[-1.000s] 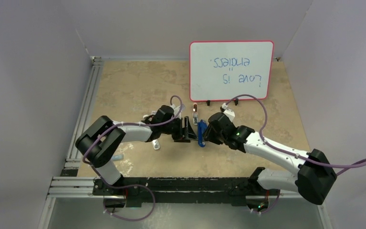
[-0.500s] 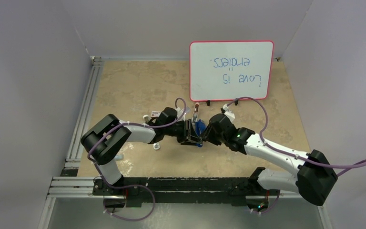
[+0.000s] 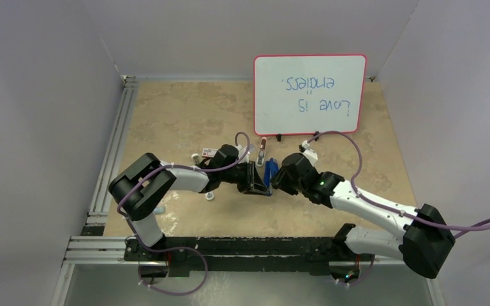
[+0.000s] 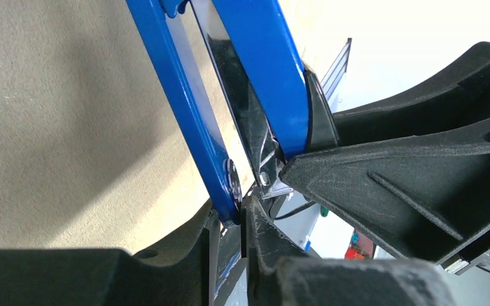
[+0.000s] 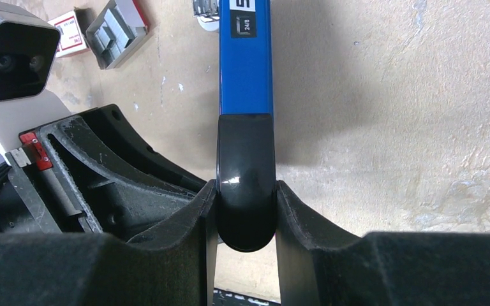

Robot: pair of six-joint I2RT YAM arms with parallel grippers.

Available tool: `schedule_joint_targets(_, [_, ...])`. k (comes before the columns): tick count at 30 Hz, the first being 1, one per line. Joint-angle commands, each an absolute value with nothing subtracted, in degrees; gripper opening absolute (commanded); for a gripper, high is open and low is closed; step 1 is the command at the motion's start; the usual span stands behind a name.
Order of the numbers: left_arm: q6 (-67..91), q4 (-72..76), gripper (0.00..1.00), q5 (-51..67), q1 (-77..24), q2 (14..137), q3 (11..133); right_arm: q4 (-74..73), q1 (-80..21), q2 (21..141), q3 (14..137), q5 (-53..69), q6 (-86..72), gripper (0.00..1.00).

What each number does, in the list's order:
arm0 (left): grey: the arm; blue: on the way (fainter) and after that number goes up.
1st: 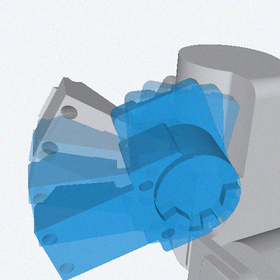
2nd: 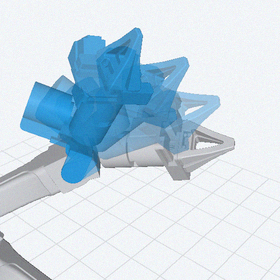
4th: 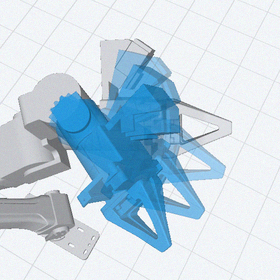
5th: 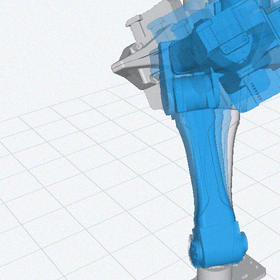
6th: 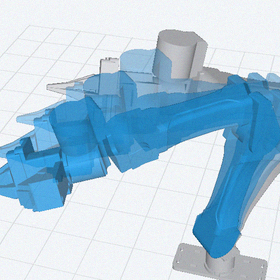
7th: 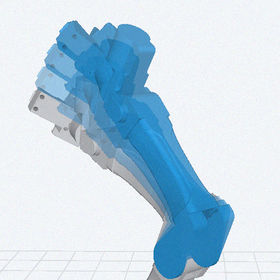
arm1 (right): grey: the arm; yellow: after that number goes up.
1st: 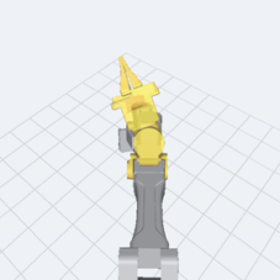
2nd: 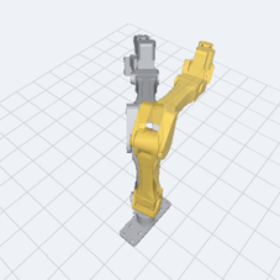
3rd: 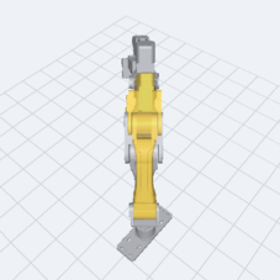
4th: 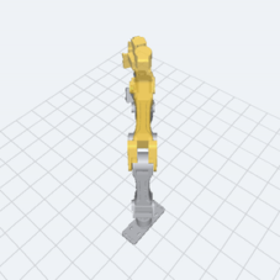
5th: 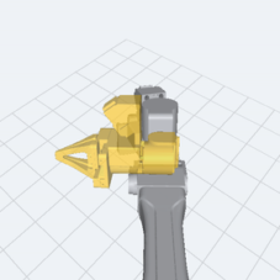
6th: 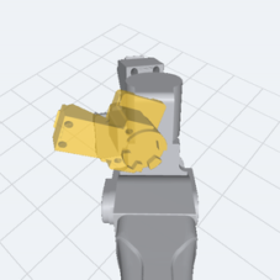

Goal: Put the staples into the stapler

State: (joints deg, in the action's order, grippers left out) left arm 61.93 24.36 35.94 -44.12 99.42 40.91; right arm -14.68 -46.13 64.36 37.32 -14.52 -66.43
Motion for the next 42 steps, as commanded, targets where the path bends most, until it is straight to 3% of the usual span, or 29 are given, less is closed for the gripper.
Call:
schedule_joint_targets(1, [59.5, 24.2, 0.06, 34.9, -44.6, 99.2, 40.9, -13.1, -46.3, 61.5, 39.6, -19.0, -68.4, 0.15])
schedule_joint_targets(3, [59.1, 23.9, 0.00, 35.1, -44.7, 99.5, 41.0, -15.3, -46.3, 60.9, 40.4, -21.5, -68.3, 0.16])
schedule_joint_targets(10, [56.5, 22.3, 0.00, 36.0, -45.7, 101.0, 42.0, -23.7, -44.4, 59.7, 44.8, -33.1, -66.8, 0.15])
schedule_joint_targets(18, [55.8, 20.0, 0.00, 36.5, -46.3, 103.8, 43.6, -21.8, -35.1, 60.1, 47.3, -41.0, -57.4, 0.17])
schedule_joint_targets(29, [55.1, 14.7, 0.00, 33.8, -46.4, 106.3, 45.3, -5.5, -23.1, 72.5, 49.7, -34.1, -42.2, 0.22])
schedule_joint_targets(42, [55.0, 14.4, 0.02, 33.2, -46.4, 107.0, 45.6, -2.2, -22.1, 78.8, 50.9, -25.7, -38.3, 0.39])
